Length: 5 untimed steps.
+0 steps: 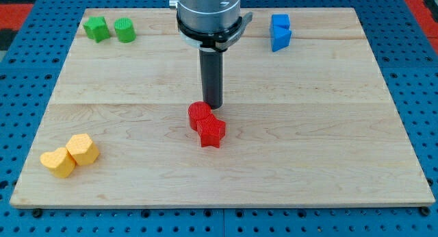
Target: Keep red blocks at bottom center
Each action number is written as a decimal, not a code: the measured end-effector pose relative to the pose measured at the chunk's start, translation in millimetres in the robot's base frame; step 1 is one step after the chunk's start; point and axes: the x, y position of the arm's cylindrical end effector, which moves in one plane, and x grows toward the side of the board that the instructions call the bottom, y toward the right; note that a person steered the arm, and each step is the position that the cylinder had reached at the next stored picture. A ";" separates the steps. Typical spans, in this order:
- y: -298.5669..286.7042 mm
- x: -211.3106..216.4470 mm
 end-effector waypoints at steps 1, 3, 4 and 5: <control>10.5 -25.0; -20.5 9.5; -26.5 24.3; -26.9 35.9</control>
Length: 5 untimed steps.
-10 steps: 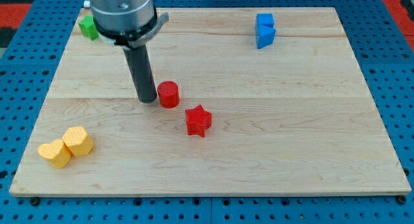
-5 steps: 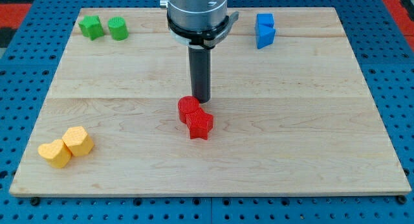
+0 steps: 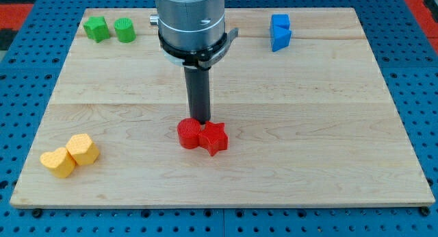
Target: Keep red blocks at bottom center
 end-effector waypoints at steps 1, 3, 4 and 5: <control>-6.8 4.7; -6.9 20.1; 14.2 32.5; 37.9 50.3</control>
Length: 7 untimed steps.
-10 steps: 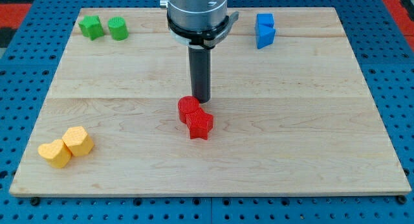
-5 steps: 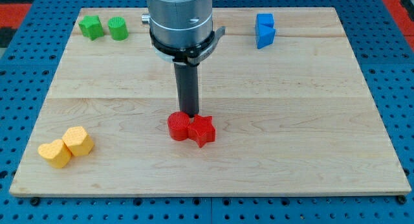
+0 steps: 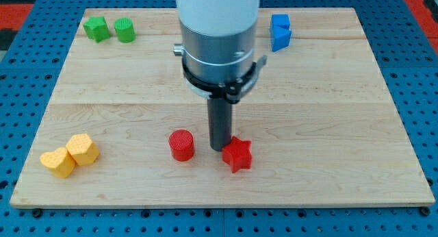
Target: Keep red blocks at bottom center
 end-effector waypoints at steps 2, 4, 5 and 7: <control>-14.8 11.2; -95.2 36.3; -134.9 30.8; -102.2 -0.2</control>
